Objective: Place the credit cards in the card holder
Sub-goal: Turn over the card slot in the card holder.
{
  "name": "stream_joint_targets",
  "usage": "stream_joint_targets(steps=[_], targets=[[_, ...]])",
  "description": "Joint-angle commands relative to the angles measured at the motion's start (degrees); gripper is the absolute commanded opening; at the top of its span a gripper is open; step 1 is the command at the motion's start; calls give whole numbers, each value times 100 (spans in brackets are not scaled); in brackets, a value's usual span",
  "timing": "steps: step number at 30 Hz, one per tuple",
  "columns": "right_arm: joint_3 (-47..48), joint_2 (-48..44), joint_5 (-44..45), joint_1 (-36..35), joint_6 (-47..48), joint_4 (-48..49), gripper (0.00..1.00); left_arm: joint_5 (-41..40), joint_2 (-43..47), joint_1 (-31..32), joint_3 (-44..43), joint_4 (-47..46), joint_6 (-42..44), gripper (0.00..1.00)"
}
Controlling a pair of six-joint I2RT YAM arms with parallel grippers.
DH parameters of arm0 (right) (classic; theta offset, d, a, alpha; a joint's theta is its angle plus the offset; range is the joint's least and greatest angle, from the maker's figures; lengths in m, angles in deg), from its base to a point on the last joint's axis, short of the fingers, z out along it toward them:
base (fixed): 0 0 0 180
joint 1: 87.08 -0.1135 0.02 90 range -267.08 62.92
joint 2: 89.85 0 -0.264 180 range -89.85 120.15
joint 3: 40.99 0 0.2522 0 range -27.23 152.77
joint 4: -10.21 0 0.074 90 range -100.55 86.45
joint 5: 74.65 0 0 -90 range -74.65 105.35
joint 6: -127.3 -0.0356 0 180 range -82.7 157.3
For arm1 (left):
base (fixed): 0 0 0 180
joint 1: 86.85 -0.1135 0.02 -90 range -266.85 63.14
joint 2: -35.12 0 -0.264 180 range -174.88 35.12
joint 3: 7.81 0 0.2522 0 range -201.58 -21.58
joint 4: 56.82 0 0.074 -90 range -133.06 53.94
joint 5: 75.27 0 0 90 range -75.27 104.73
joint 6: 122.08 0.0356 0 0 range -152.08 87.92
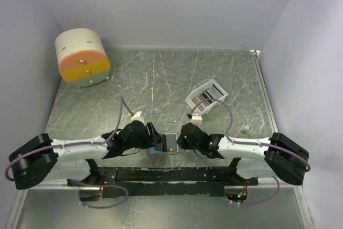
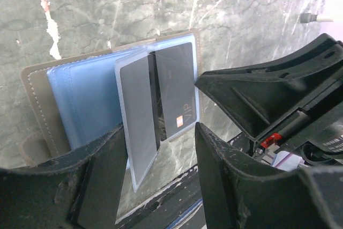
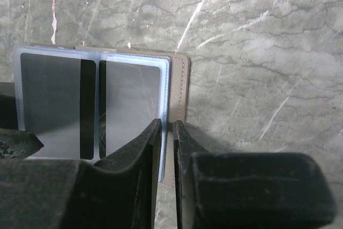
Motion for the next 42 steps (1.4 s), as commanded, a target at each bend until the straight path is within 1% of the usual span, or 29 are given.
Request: stream_joint_targets(steps=[1,7,12,18,21,23,27,30,37,42], targets=[[-120,108,-67,-42,-41,-185,15,138,137,-27,-6,-338,36,61],[-113,124,-75,-54,-50,-192,15,311,31,-19,-23,-586,136,61],[-48,-32,65,-51,-33,-398,15,571,-59,34,-47,-1053,282,61],[48,-353,308,-50,-47,-796,21,620,-295,61,-206,-1136,454,61],[89,-633,553,-49,-87,-1168,26,639,-444,60,-287,-1168,525,61],[111,-985,853,-42,-138,-1453,29,680,-535,65,-347,-1222,571,61],[89,-1664,1223,-44,-199,-1812,31,744,-671,69,-500,-1255,667,61],[100,-1975,1404,-45,-170,-1966,32,780,-773,88,-629,-1233,748,61],[671,-2097,1914,-12,140,-2437,34,918,-1130,105,-728,-1416,807,61],[1219,-2146,2212,53,677,-2582,35,824,-1065,107,-641,-1366,864,61]])
